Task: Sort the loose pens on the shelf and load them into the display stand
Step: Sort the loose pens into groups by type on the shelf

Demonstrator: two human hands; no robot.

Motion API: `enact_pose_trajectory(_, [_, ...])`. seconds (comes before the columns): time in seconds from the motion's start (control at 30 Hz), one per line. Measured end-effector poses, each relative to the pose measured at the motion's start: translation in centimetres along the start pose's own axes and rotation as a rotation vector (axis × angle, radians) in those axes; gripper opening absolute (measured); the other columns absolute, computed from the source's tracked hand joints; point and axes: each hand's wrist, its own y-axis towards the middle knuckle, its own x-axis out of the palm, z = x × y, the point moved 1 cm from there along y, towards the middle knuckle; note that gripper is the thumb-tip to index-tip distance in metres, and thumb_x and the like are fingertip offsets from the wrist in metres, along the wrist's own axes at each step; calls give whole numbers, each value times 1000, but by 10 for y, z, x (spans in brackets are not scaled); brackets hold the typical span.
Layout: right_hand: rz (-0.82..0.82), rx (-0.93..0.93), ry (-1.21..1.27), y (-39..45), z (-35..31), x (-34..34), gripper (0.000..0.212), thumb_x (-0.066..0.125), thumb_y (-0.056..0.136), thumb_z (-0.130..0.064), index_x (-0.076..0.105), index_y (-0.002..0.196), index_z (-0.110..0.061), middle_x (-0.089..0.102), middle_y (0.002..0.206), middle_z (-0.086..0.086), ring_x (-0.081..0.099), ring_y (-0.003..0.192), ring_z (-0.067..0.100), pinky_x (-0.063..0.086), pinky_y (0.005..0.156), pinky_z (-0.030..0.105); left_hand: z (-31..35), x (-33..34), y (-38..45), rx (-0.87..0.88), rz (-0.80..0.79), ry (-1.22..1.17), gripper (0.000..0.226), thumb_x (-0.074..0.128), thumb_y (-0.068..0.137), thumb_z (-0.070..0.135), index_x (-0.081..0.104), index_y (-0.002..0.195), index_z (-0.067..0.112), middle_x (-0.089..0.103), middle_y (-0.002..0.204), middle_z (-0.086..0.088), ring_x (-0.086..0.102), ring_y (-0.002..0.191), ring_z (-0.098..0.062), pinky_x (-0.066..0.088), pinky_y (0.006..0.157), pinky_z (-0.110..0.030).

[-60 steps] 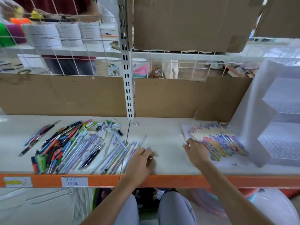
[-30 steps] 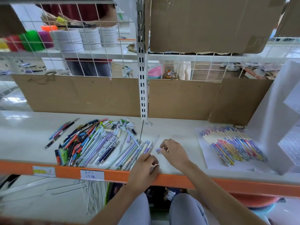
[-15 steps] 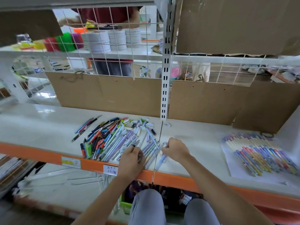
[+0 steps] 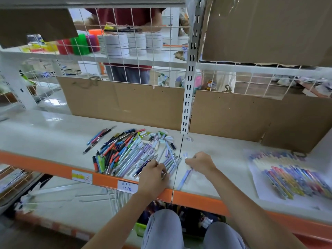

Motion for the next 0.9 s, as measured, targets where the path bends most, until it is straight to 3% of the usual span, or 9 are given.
enact_pose_trajectory(0.17, [19,-39,406,-9,22,-21,6,62,80,-5,56,78,-5,54,65,6,45,59,17,34,51,25,3,1,7,-54,-91,49,24,54,90,37,62,100,16,47,102,1,52,94,-16,46,87,-30])
enact_pose_trajectory(0.27, [3,-52,474,-16,34,-24,4,62,83,-4,60,87,-5,53,69,7,44,61,17,35,53,26,9,0,11,-55,-140,116,26,53,89,37,60,99,15,47,103,-1,50,95,-17,45,84,-29])
enact_pose_trajectory(0.47, [-61,-65,527,-32,42,-19,15,62,88,-9,60,73,-9,61,77,8,56,64,17,44,57,25,6,-1,7,-52,-126,113,24,48,92,35,56,95,13,47,98,0,48,90,-15,42,79,-26])
enact_pose_trajectory(0.73, [-52,-113,659,-41,39,-18,7,57,91,-7,62,86,-5,54,76,3,51,61,14,40,53,23,4,-8,-6,-121,-37,-138,16,43,97,18,35,84,15,44,70,3,46,61,-14,34,52,-25])
enact_pose_trajectory(0.9, [-48,-112,786,-44,32,-20,10,56,94,-10,62,93,-3,57,76,5,51,61,14,39,52,22,10,-12,-11,-119,-42,-374,13,42,99,19,36,88,14,44,64,3,41,52,-10,33,52,-25])
